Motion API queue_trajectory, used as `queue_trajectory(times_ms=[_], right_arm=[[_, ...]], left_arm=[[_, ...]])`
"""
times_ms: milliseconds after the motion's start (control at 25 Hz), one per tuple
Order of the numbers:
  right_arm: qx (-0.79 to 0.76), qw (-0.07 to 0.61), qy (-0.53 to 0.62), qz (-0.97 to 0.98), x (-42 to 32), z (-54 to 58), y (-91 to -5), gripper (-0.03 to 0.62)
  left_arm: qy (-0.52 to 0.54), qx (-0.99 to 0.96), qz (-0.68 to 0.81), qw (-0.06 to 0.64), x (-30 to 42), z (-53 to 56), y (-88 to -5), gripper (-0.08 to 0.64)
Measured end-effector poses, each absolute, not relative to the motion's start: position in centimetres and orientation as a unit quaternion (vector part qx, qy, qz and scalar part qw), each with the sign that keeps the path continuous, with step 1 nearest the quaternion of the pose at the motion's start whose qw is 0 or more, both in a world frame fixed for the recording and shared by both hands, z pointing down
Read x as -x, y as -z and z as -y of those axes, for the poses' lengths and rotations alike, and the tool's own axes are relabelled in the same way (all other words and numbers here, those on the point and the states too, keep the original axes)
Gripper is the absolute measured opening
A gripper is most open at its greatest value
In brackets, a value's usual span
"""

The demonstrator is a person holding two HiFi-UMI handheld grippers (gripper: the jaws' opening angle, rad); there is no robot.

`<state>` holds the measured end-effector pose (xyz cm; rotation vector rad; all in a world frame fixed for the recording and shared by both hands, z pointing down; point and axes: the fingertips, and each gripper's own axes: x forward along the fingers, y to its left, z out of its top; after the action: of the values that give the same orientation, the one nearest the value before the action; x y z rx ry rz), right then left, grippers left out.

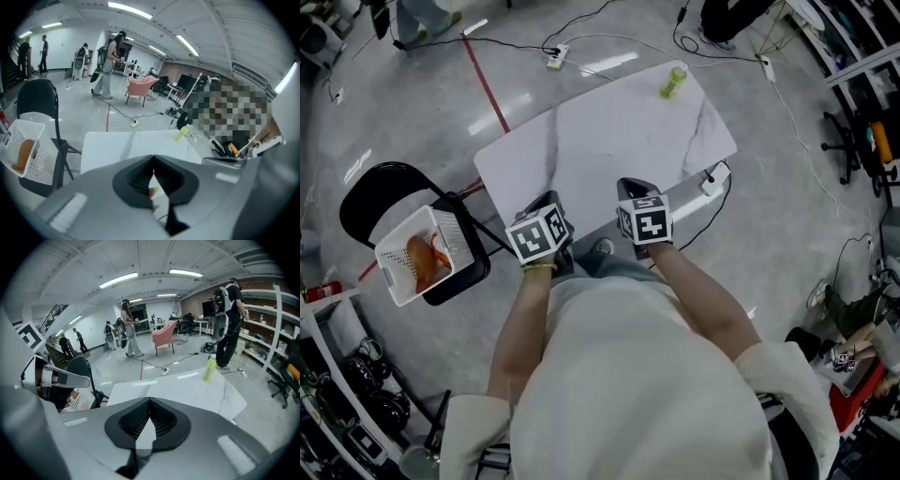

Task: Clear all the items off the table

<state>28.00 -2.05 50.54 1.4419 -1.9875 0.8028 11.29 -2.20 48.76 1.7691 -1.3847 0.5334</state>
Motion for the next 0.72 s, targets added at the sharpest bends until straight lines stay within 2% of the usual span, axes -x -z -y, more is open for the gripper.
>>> queue_trajectory(times_ms=[240, 720], right_arm=[[-0.568, 0.263, -0.318, 0.712, -30.9, 1.0, -50.9, 0.000], [-0.603, 0.256, -0.329, 0.680, -29.8, 2.1, -50.9, 0.000]], left_arm=[[-0.233, -0.725, 0.516, 0.392, -14.1, 2.7, -48.4, 0.009], [-0.267, -0.750, 0.467, 0.384, -13.6, 4.9, -49.3, 0.009]])
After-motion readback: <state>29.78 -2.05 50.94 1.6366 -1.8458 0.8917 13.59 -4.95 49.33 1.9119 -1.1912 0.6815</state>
